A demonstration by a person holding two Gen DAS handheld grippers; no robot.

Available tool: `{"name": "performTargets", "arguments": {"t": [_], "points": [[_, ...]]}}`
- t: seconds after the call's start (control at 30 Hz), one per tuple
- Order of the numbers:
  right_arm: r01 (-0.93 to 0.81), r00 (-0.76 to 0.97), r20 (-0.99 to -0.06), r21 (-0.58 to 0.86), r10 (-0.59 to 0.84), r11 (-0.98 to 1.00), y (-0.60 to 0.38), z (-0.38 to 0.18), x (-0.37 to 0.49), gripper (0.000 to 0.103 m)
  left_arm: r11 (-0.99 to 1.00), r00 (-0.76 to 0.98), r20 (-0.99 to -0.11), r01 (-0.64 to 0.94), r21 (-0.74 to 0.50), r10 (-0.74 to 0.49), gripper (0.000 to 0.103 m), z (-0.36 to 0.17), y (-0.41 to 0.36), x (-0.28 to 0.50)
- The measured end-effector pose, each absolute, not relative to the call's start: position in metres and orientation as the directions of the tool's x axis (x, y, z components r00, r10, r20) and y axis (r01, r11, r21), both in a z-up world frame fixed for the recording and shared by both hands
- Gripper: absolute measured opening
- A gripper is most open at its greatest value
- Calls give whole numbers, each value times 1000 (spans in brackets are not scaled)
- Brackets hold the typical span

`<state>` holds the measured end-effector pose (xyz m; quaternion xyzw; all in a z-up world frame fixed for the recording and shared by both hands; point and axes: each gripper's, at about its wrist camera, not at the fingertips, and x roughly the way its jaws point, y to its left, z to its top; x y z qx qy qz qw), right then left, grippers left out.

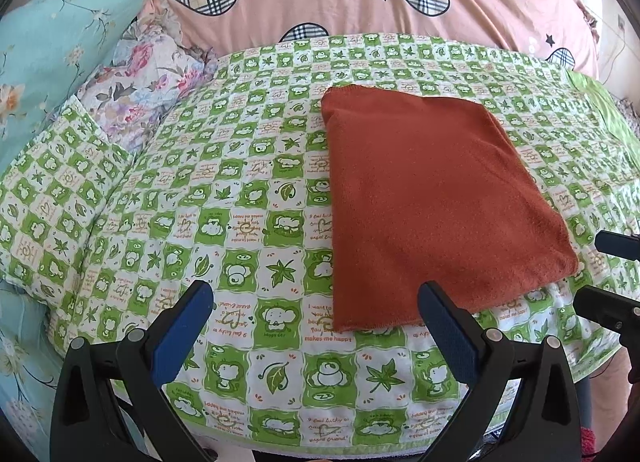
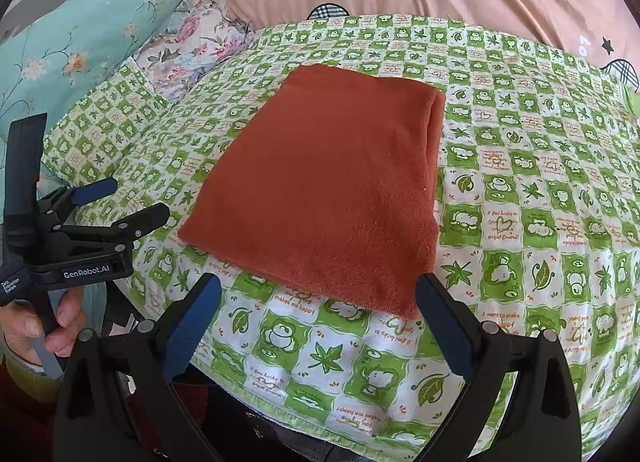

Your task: Fold small clothes

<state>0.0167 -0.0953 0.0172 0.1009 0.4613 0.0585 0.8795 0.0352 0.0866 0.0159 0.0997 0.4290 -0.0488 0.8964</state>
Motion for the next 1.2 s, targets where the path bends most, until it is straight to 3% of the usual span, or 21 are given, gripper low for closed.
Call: {"name": "performTargets", "arguments": {"t": [1.2], "points": [[-14,551,-810,234,203,972,-83,12,24,98,975,614,-789,185,120,-19,102,8,84,39]]}}
